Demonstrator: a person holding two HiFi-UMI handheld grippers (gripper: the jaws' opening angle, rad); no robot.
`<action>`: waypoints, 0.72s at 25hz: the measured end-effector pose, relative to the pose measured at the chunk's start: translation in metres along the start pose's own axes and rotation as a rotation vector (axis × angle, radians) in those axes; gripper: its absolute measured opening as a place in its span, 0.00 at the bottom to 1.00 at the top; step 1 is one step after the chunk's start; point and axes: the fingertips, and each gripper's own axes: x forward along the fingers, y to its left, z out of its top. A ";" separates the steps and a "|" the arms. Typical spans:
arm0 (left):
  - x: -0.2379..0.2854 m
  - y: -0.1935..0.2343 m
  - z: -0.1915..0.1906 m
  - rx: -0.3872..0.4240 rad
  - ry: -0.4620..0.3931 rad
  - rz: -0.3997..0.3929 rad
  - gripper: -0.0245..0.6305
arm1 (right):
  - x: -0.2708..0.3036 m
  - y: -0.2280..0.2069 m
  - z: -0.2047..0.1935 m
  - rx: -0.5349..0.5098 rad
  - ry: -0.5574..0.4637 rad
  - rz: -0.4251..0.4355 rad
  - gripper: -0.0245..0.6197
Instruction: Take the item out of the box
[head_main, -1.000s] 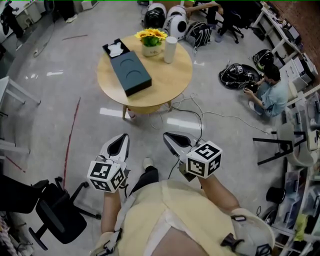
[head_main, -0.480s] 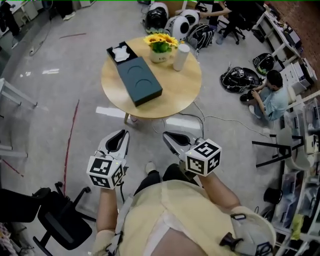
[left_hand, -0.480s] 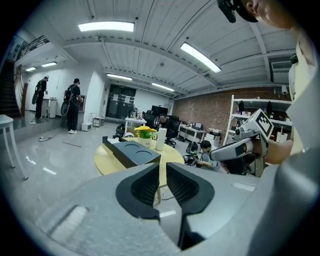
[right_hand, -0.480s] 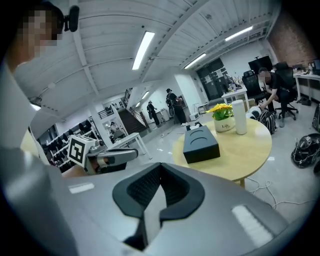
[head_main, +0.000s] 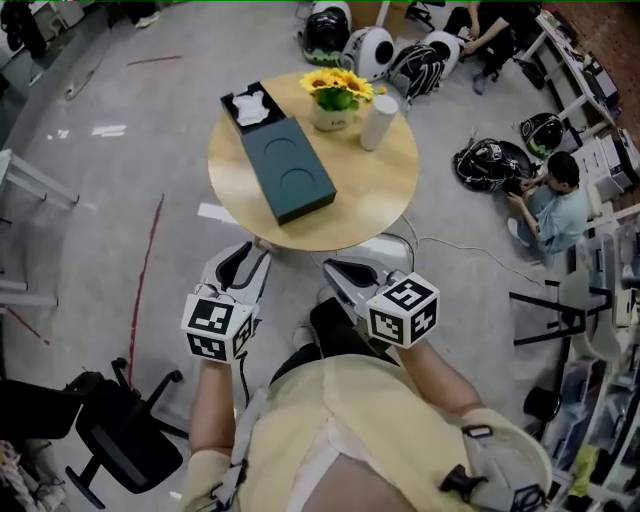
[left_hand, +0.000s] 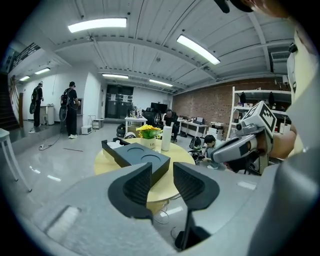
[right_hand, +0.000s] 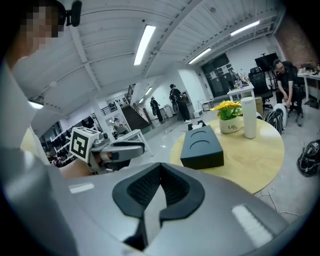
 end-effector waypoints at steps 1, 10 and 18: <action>0.005 0.004 0.002 0.005 0.007 0.011 0.25 | 0.004 -0.004 0.005 -0.004 -0.002 0.011 0.04; 0.071 0.026 0.021 0.097 0.115 0.052 0.37 | 0.033 -0.057 0.048 -0.024 -0.004 0.102 0.04; 0.119 0.070 0.050 0.455 0.264 0.209 0.41 | 0.049 -0.102 0.071 -0.011 -0.012 0.153 0.04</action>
